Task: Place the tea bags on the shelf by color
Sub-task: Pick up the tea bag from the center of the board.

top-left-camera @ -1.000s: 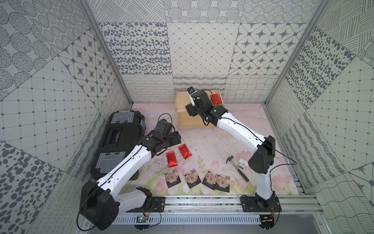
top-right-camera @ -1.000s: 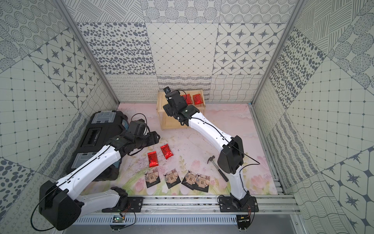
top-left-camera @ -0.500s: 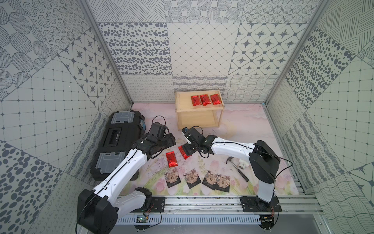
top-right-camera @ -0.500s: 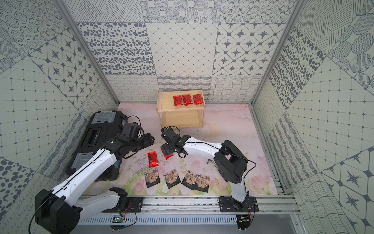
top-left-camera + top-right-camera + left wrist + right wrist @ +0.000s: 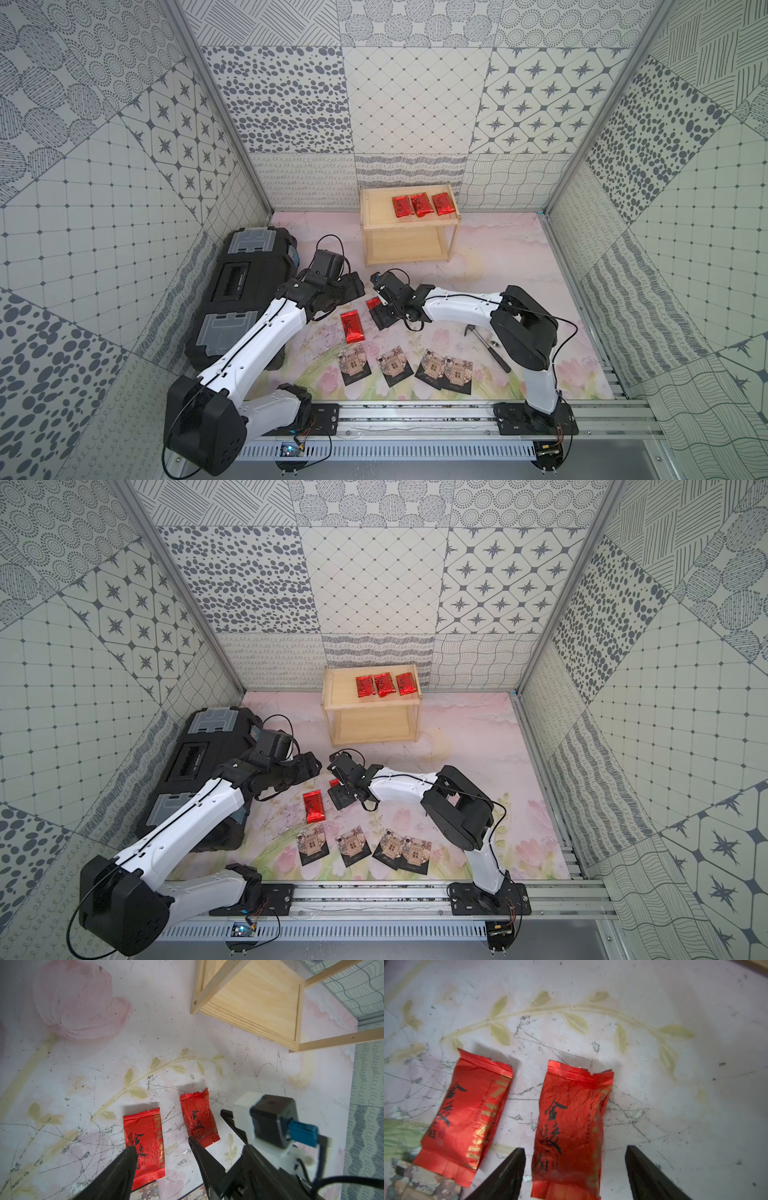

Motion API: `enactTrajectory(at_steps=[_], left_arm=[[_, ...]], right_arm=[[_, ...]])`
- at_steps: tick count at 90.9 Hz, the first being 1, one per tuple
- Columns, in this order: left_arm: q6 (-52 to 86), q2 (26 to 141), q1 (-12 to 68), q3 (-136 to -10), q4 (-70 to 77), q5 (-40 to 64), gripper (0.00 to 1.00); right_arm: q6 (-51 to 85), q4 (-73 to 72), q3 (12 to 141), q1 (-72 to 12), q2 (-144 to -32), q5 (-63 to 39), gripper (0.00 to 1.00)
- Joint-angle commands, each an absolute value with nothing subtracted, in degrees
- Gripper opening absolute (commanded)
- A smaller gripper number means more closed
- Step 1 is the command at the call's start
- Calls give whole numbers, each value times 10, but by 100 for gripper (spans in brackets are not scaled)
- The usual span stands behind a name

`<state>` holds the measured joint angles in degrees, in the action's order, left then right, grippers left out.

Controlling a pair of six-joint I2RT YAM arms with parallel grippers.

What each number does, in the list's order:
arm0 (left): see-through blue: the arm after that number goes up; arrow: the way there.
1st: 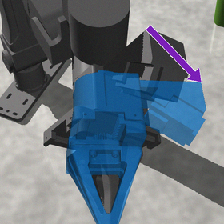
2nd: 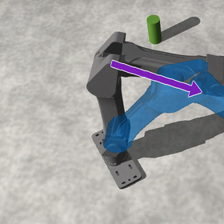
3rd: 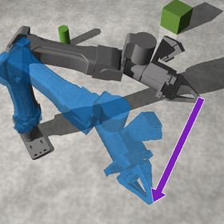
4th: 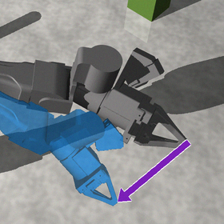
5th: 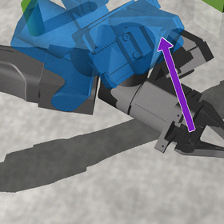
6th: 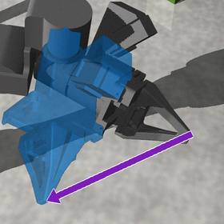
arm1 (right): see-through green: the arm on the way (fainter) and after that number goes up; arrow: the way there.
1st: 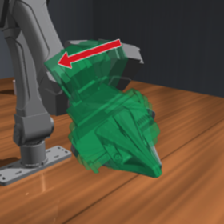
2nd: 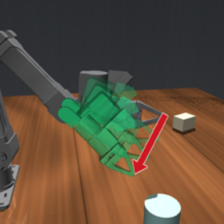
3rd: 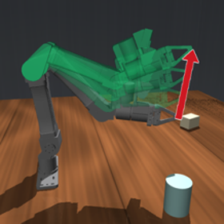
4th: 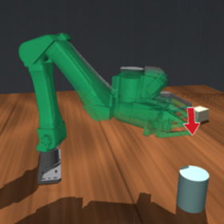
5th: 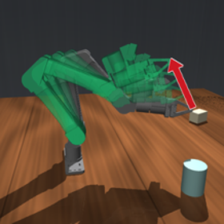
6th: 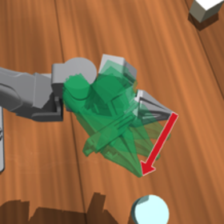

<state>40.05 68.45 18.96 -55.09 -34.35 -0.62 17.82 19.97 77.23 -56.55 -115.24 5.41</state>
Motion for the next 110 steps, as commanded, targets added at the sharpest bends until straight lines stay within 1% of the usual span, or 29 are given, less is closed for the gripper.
enactTrajectory(at_steps=[1,47,84,110], left_arm=[[404,684,186,-558,-365,-1,84],[405,672,185,-555,-367,-2,84],[403,672,185,-554,-367,-6,84],[405,666,185,-550,-363,-1,83]], right_arm=[[192,187,780,-569,-1163,65,80],[177,194,825,-574,-1217,87,77],[206,196,812,-574,-1194,90,62],[226,201,795,-574,-1161,115,57]])
